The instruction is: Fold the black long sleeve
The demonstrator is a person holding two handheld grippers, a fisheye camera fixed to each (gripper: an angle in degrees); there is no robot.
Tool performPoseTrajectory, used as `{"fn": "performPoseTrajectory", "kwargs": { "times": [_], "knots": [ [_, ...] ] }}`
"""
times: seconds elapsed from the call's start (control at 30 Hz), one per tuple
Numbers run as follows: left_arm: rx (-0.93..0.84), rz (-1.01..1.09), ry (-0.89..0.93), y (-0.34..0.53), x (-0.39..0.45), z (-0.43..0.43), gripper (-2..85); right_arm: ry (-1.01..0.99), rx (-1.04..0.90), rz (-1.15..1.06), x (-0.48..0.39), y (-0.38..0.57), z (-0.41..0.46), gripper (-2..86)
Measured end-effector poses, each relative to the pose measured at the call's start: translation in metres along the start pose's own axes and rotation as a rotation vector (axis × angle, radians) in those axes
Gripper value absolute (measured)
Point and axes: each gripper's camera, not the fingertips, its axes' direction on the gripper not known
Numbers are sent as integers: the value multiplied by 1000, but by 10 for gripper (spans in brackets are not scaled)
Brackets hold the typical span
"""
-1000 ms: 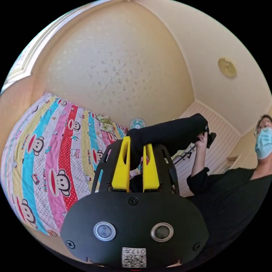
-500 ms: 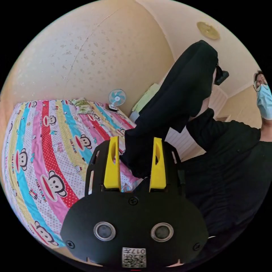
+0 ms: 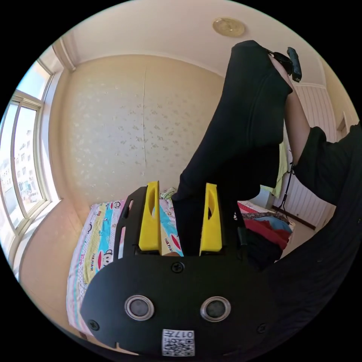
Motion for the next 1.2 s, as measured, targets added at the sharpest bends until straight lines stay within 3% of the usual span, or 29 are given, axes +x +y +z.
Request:
{"fn": "performPoseTrajectory", "kwargs": {
  "times": [0.17,0.27,0.37,0.5,0.67,0.73,0.83,1.0,1.1,1.2],
  "knots": [
    [-42,187,135,-36,48,27,135,-31,-73,100,30,8,24,42],
    [-75,256,82,-35,91,34,138,1,-148,137,47,22,49,41],
    [-182,301,158,-39,127,48,165,-28,-236,166,53,36,71,41],
    [-229,376,9,-55,170,62,170,-49,-280,163,40,44,97,41],
    [-301,338,82,-108,190,84,155,-22,-248,171,33,35,110,41],
    [-269,322,-30,-129,191,77,118,2,-229,157,38,31,116,41],
    [-151,126,-163,-168,145,41,38,21,-221,118,59,33,117,40],
    [-5,-305,96,-242,-20,-48,22,67,-280,52,125,61,124,40],
    [113,-570,404,-256,-133,-77,15,-45,-394,38,180,110,141,37],
    [192,-779,450,-244,-205,-109,10,-283,-546,113,232,196,166,31]
  ]
}}
